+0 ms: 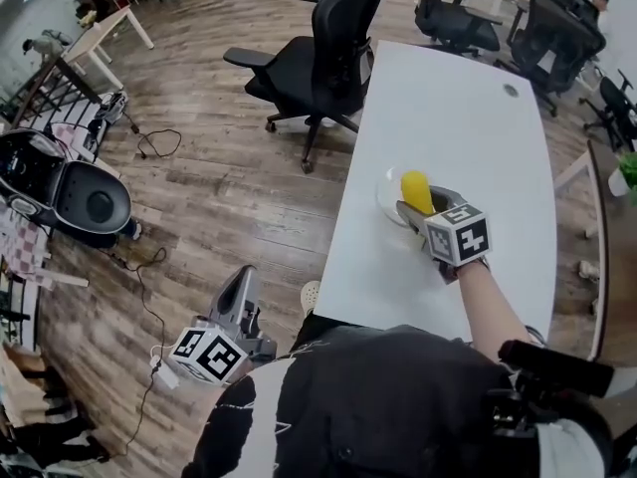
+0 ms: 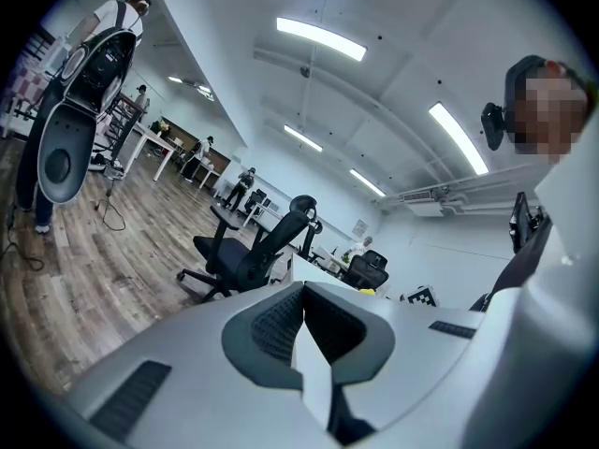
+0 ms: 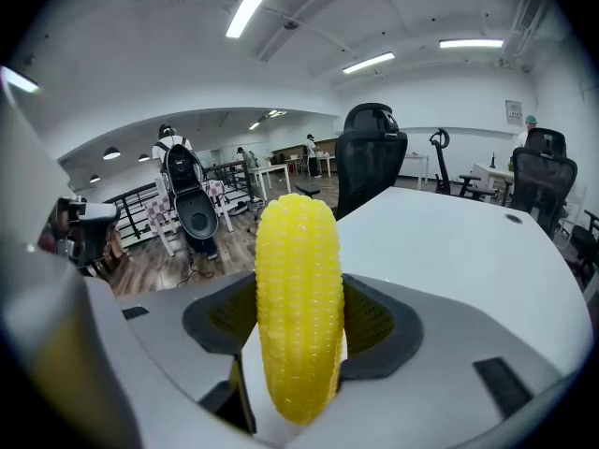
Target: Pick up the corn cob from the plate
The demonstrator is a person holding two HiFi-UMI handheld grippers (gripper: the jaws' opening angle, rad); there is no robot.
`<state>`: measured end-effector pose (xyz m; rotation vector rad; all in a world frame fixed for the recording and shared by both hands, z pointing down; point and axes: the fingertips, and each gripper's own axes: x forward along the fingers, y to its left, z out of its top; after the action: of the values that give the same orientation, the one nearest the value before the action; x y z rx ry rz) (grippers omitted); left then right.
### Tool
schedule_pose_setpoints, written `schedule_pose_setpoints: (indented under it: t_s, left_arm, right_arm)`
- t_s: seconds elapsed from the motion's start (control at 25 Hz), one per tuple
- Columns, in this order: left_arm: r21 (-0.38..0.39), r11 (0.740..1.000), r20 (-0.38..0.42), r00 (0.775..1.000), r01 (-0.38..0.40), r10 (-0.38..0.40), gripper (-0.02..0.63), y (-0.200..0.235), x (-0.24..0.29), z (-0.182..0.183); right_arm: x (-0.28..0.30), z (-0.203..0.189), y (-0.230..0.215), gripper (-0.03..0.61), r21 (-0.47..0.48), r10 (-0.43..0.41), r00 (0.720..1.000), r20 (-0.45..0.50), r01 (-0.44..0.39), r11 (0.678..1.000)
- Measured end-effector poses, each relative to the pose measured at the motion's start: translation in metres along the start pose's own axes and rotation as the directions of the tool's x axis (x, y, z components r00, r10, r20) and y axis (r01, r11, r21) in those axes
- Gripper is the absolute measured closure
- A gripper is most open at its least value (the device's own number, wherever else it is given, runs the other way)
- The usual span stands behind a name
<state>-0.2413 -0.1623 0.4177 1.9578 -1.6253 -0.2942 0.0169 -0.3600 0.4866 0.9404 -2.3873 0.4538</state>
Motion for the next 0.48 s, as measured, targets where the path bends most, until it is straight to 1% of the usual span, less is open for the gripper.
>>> schedule_pose_setpoints:
  t_s: [0.24,0.36,0.48]
  left_arm:
    - [0.013,1.0,0.034,0.999,0.0,-0.001,0.601,-0.032,-0.016,-0.02]
    - [-0.005,0.999,0.06,0.998,-0.031,0.032,0.601,-0.038,-0.031,-0.03]
    - [-0.018,0.999,0.048,0.998,-0.05,0.051,0.601,-0.045,-0.044,-0.043]
  right_arm:
    - [-0.036,-0.014,0.019,0.322,-0.031,0.055,0.998,0.039,-0.054,0.998]
    - [-0.053,-0.022,0.034,0.322,-0.066,0.1,0.994,0.037,-0.097,0.993]
    - [-0.07,-0.033,0.046,0.322,-0.114,0.12,0.993,0.016,-0.118,0.986]
